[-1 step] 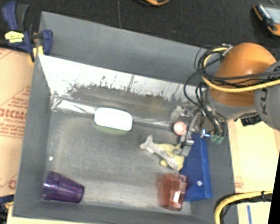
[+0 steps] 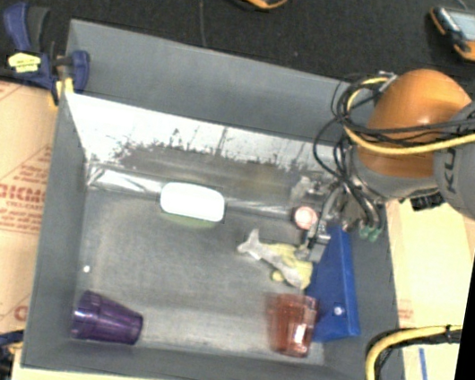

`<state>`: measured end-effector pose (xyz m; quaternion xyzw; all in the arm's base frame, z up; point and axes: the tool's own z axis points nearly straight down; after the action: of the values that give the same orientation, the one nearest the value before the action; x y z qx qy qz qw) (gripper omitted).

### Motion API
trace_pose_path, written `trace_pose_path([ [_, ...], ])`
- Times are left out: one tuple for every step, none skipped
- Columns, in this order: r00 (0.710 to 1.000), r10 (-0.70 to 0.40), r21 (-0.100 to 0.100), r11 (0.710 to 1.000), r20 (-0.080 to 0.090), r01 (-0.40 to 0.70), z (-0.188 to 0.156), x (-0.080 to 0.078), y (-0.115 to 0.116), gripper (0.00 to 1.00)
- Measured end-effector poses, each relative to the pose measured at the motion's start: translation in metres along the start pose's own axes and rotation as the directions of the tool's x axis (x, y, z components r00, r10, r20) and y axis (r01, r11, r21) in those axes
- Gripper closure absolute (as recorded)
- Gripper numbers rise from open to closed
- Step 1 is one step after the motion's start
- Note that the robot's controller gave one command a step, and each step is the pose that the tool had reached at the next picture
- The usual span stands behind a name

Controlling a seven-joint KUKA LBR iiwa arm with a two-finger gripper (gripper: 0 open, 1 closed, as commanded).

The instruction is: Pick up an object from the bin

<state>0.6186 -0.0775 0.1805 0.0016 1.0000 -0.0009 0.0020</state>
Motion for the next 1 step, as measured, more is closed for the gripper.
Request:
trace_pose_path([
  [0.999,0.054,-0.001,0.999,0.005,-0.054,0.0643,0.0088,-0.0209,0.0],
])
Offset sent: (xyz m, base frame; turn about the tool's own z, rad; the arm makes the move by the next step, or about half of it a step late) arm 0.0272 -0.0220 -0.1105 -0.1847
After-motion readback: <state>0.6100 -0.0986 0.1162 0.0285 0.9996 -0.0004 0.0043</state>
